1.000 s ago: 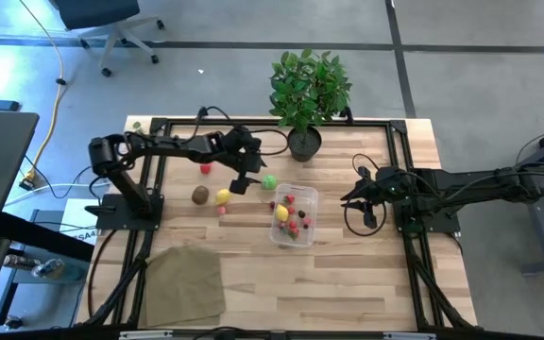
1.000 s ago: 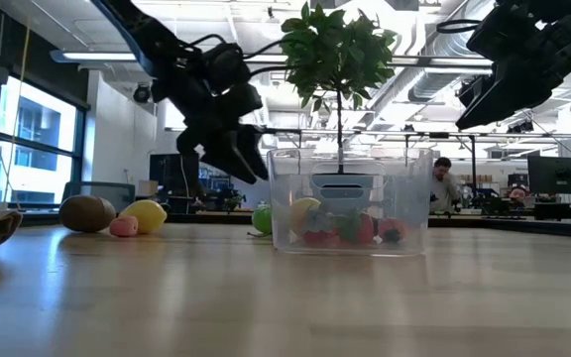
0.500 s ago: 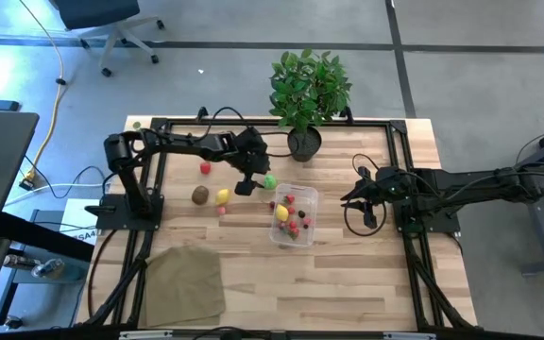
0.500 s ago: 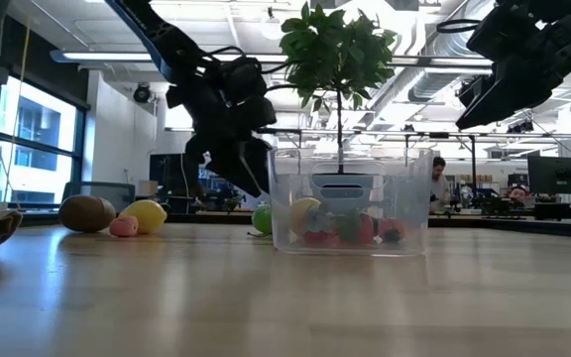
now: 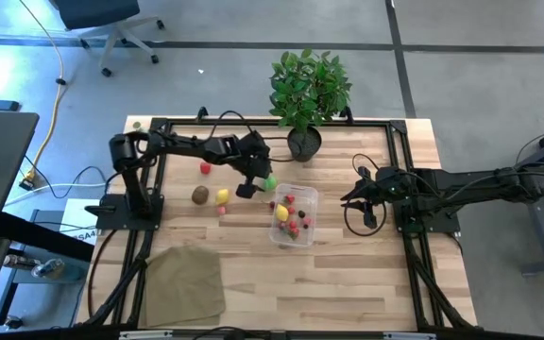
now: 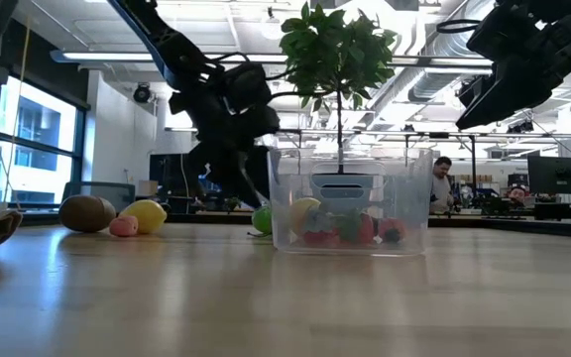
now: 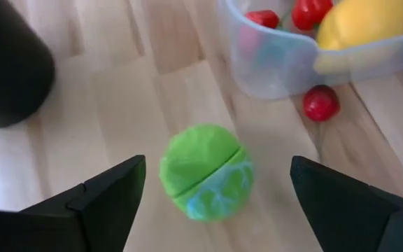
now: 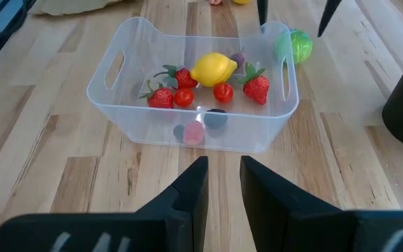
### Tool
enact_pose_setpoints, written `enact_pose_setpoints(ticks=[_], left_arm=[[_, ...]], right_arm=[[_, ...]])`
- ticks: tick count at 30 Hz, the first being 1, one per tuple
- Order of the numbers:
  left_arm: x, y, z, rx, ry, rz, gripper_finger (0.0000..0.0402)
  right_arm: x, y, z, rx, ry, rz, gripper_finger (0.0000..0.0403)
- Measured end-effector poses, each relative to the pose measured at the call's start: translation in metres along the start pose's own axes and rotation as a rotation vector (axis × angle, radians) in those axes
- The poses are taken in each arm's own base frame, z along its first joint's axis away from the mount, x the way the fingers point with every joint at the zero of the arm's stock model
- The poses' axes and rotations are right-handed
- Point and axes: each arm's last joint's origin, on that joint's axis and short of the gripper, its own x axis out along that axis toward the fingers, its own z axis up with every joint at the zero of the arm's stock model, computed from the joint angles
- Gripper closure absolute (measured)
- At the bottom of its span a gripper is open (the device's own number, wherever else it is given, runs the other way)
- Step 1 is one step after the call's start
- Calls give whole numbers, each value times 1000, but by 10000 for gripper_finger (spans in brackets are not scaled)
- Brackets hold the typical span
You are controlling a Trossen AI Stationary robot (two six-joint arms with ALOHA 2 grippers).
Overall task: Pick and placing Produce into tupperware
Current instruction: Put the green cabbage into the transparent container
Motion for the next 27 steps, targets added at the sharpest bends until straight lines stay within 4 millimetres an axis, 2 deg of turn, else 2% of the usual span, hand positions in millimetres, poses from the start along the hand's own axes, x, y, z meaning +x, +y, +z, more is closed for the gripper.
enact_pose_setpoints(ticks=[16,22,27], left_arm=[[2,2,2,16,-22,24,53],[16,2,-6,-13,-2,-6,53],[17,3,-6,-18,-12,-4,53]], right_arm=[[0,0,0,0,0,0,329],[0,0,0,0,0,0,329],[0,0,0,0,0,0,329]])
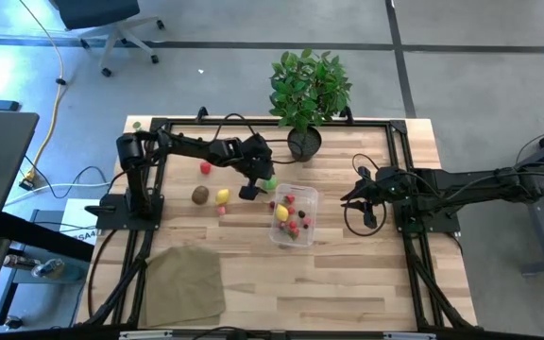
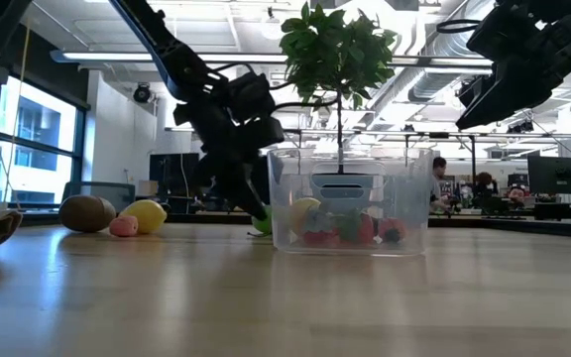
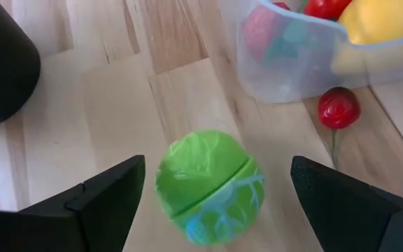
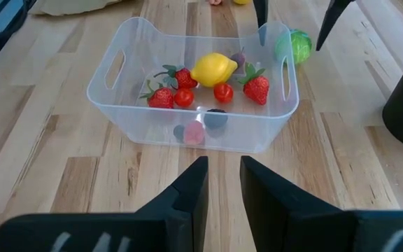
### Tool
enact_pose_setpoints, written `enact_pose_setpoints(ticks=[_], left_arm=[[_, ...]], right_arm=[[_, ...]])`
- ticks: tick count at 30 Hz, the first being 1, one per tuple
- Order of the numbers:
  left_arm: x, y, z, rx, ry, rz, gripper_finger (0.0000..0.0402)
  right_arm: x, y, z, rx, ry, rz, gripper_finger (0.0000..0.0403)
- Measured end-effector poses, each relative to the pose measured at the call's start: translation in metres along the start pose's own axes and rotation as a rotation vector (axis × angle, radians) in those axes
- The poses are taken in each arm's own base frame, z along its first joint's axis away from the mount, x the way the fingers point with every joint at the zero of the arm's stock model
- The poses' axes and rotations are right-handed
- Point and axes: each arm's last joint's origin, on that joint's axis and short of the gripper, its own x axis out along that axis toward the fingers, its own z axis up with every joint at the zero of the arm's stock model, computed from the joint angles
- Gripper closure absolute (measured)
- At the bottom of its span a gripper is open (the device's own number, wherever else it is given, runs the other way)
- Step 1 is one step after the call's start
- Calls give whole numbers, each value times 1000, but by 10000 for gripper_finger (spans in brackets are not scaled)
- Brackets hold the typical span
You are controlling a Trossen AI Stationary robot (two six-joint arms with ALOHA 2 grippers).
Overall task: Pick and placing Produce into tupperware
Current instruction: Put the green cabbage into the transparent container
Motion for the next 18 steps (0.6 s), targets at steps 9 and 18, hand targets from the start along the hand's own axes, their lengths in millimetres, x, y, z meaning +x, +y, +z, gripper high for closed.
enact_pose_setpoints(ticks=[9,18], left_arm=[[4,-1,-3,-9,21,-5,53],[3,-1,-3,-10,25,-6,53]], right_arm=[[0,0,0,0,0,0,329],[0,0,0,0,0,0,329]])
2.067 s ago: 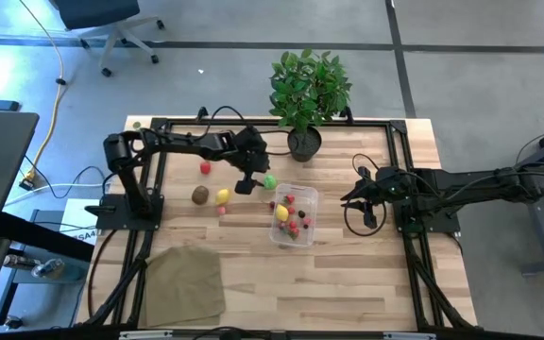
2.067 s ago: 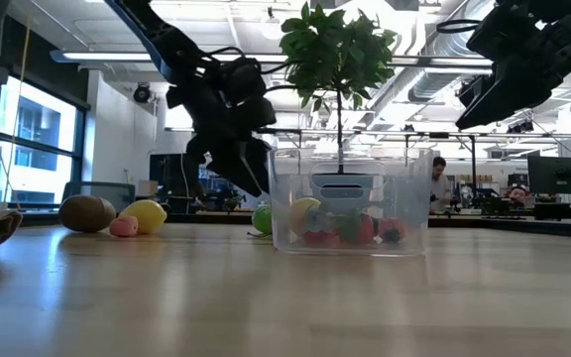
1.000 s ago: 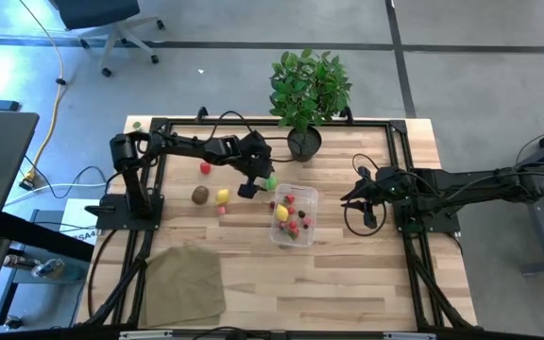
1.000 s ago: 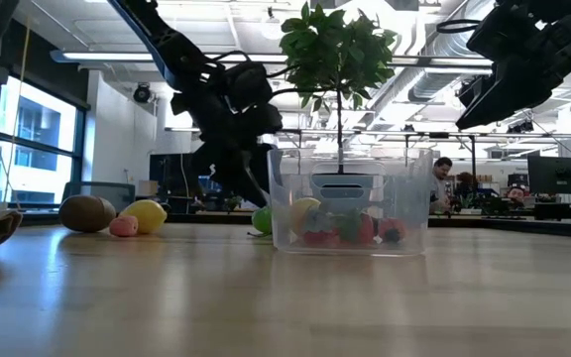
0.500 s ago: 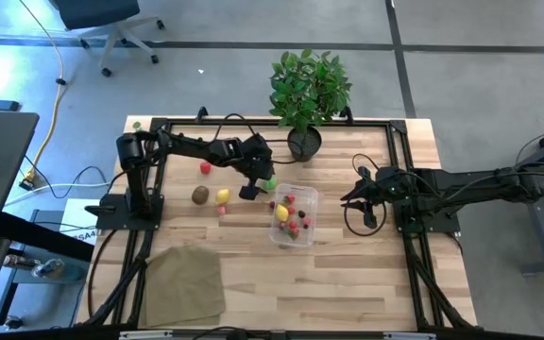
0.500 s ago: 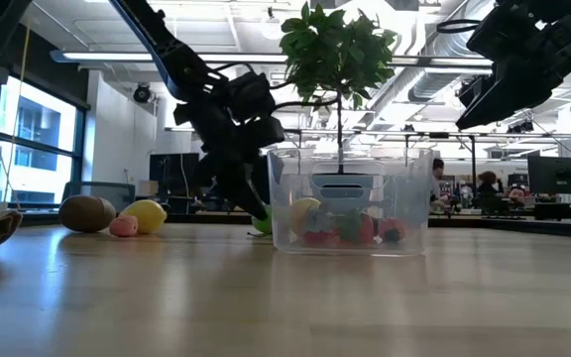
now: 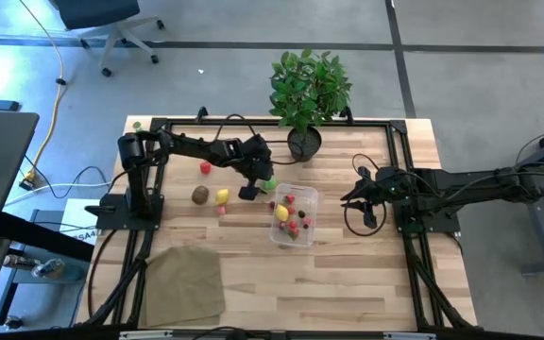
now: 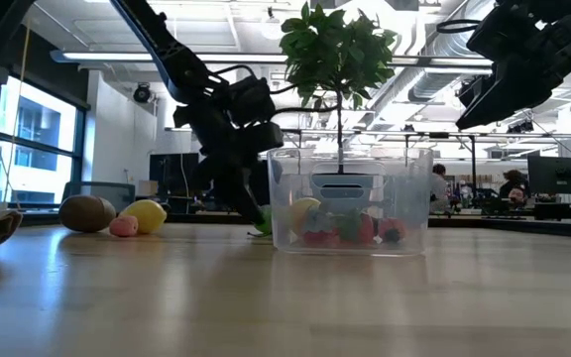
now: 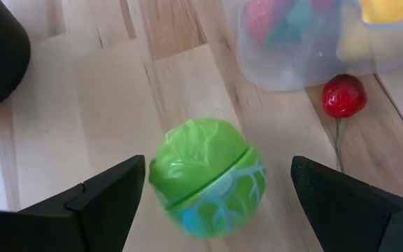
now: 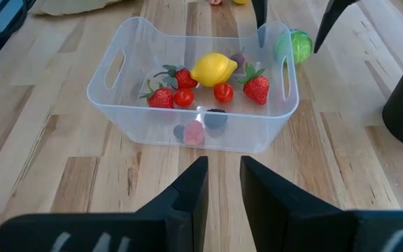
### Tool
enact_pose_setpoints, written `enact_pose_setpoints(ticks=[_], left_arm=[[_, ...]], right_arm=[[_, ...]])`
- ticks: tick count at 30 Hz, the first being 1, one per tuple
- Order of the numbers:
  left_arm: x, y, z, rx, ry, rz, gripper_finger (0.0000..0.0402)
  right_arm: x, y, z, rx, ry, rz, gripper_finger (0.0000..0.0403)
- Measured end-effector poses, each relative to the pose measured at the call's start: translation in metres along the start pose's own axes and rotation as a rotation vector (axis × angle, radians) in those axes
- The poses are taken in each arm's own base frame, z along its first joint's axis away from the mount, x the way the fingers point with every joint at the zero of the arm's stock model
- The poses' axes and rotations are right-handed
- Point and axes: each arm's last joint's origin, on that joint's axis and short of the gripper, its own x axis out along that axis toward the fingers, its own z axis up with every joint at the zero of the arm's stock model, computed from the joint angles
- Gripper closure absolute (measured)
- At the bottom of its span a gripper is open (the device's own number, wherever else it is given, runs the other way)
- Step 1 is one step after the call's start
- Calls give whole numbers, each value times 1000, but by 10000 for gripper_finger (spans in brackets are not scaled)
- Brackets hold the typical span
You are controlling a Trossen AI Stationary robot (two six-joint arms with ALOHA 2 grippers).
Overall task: Pick and placing Produce into tupperware
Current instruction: Put the green cabbage into the transparent container
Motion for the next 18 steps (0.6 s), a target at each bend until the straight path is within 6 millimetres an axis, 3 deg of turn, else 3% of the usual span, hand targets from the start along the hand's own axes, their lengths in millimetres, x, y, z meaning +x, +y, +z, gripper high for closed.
enact_pose_setpoints(ticks=[11,18], left_arm=[[3,0,-1,-5,7,-1,56],[3,0,-1,-5,7,-1,97]], right_arm=[[0,0,0,0,0,0,329],[0,0,0,0,0,0,329]])
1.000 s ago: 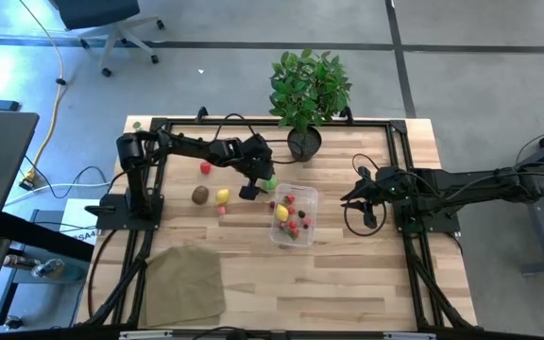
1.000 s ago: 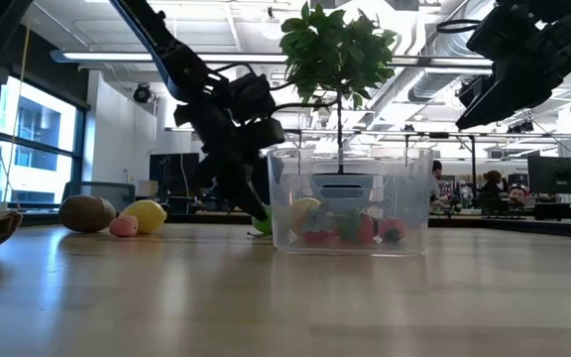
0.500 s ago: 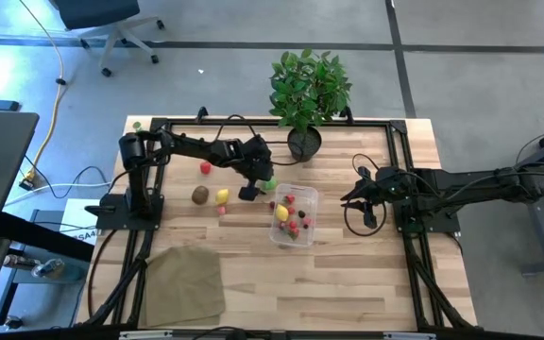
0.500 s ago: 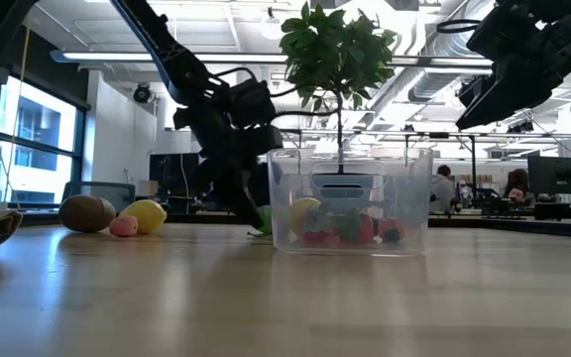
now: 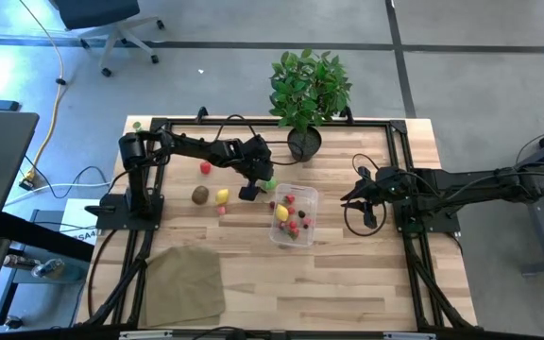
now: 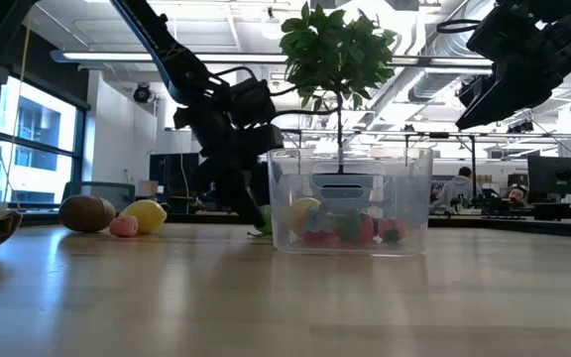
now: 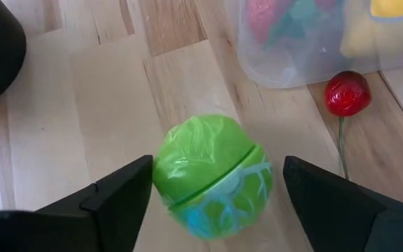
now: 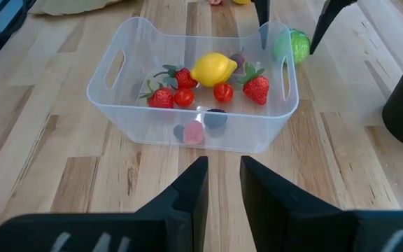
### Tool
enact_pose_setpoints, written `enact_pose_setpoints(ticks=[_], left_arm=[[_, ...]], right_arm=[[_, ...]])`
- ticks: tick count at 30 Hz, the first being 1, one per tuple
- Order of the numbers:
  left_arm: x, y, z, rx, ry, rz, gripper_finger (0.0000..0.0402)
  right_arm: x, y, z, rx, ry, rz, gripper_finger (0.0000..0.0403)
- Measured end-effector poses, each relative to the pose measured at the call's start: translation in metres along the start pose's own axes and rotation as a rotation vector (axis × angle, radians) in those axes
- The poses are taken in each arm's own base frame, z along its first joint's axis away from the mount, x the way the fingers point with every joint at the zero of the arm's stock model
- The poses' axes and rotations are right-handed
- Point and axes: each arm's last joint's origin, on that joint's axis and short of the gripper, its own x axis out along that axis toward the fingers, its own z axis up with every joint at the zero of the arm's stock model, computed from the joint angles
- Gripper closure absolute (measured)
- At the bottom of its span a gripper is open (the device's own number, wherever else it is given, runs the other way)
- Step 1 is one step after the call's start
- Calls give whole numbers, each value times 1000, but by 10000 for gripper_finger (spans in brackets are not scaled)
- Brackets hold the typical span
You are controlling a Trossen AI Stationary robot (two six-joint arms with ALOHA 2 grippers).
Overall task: Pick and placing Produce into tupperware
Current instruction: Put the green cabbage into the transparent container
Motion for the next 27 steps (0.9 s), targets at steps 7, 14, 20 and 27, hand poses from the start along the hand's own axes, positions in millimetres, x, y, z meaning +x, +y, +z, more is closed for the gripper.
enact_pose_setpoints(ticks=[7,14,20,27], left_arm=[[0,0,0,1,-2,2,141],[0,1,1,4,-11,9,173],[0,1,1,4,-11,9,174],[0,1,1,4,-10,10,171]], right_arm=[[0,0,0,0,0,0,329],[0,0,0,0,0,0,329],[0,0,0,0,0,0,329],[0,0,0,0,0,0,329]])
